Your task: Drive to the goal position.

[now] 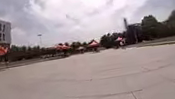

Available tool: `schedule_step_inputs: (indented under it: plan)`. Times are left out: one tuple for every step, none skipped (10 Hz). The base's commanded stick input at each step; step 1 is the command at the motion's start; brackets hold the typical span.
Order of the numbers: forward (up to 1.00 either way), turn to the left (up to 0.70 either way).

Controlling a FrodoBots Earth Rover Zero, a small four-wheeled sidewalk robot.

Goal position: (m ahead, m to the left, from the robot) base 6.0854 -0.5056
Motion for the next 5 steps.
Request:
schedule_step_inputs:
  plan:
    - [0.85, -0.01]
    - [0.85, -0.01]
    - [0.85, -0.02]
    - [0.85, -0.12]
    - [0.85, -0.34]
